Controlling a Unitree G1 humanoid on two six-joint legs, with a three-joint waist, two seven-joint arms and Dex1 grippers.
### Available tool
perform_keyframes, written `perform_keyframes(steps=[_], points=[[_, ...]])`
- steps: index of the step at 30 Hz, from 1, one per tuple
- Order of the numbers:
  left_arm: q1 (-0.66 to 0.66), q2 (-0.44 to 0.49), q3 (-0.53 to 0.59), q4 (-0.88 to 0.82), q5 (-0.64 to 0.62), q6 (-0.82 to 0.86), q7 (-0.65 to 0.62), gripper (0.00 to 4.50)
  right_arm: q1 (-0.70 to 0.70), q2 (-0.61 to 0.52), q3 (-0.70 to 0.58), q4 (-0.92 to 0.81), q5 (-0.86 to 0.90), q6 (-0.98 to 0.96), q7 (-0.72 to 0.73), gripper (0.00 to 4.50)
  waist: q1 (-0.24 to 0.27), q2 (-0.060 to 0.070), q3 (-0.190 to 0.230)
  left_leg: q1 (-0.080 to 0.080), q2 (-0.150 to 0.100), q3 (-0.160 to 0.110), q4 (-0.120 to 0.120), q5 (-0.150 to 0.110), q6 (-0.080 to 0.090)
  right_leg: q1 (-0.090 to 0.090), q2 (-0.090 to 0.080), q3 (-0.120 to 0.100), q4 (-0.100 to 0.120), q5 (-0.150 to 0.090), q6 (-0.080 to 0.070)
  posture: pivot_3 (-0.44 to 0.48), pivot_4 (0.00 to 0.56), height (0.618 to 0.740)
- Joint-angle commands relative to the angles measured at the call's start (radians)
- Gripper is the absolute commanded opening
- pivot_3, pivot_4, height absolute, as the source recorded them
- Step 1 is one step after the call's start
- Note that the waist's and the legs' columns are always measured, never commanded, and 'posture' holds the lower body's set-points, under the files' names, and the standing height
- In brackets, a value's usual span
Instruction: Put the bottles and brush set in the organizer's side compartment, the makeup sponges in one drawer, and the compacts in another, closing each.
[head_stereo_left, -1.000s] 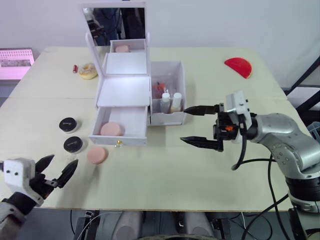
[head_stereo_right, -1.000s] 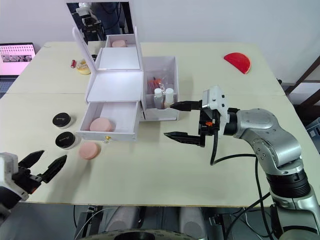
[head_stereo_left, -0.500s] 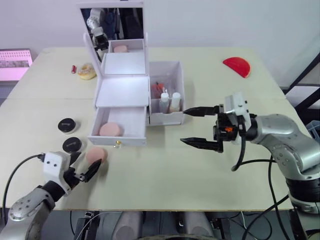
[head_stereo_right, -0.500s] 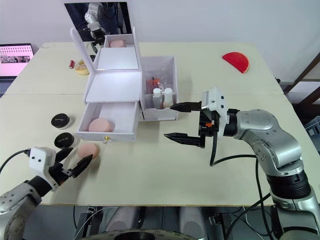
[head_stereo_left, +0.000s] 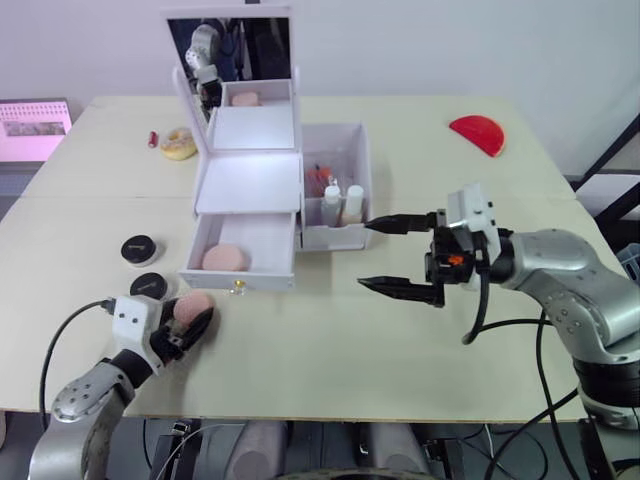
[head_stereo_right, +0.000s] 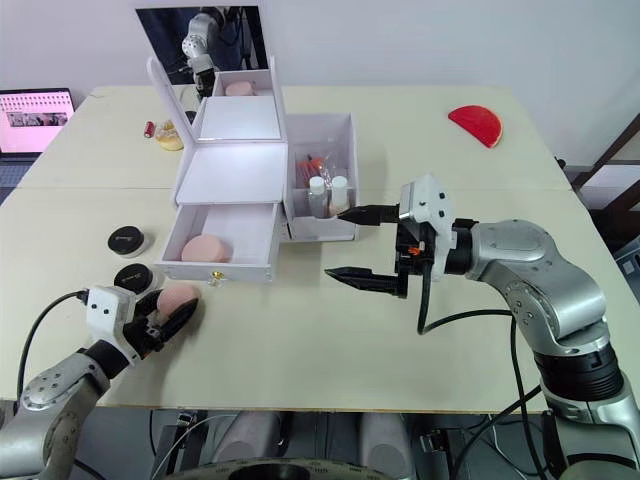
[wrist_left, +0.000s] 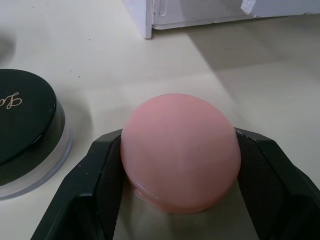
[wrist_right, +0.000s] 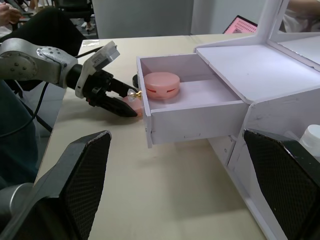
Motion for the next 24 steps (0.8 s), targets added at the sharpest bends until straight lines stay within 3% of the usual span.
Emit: perform_keyframes(steps=[1, 7, 16, 19, 24], points=[[0.012, -0.004, -0.018, -0.012, -0.019, -0.002, -0.018, 2.66, -0.009, -0.007, -0.031, -0.039, 0.016, -0.003, -0.007, 4.50, 0.000, 0.000, 0.000, 0.000, 0.000, 0.000, 0.000, 0.000, 0.000, 0.000, 0.000, 0.000, 0.000, 0.000, 0.000, 0.000, 0.150, 0.739], [0.045, 0.019, 0.018, -0.070, -0.066, 0.010, -0.043, 2.66, -0.004, -0.009, -0.031, -0.041, 0.012, -0.003, -0.010, 4.50, -0.002, 0.000, 0.000, 0.000, 0.000, 0.000, 0.000, 0.000, 0.000, 0.000, 0.000, 0.001, -0.001, 0.000, 0.000, 0.000, 0.150, 0.739], [0.126, 0.154, 0.309, -0.233, -0.276, 0.125, -0.069, 2.66, 0.002, -0.010, -0.027, -0.032, -0.002, -0.011, -0.010, 4.50, -0.003, -0.001, 0.001, -0.001, 0.002, 0.001, -0.002, 0.000, 0.000, -0.003, 0.001, 0.001, -0.001, 0.000, 0.000, 0.000, 0.150, 0.739], [0.098, 0.200, 0.379, -0.230, -0.318, 0.152, -0.063, 2.66, 0.002, -0.009, -0.026, -0.028, -0.005, -0.012, -0.010, 4.50, -0.003, -0.001, 0.001, -0.001, 0.002, 0.002, -0.001, 0.000, 0.000, -0.002, 0.001, 0.001, -0.001, 0.000, 0.000, 0.000, 0.150, 0.739], [-0.055, 0.311, 0.418, -0.215, -0.405, 0.221, -0.052, 2.66, 0.001, -0.008, -0.025, -0.029, -0.008, -0.010, -0.013, 4.50, -0.001, -0.002, 0.001, -0.001, 0.002, 0.002, -0.001, 0.000, 0.000, -0.002, 0.001, 0.001, -0.001, 0.000, 0.000, 0.000, 0.150, 0.739]])
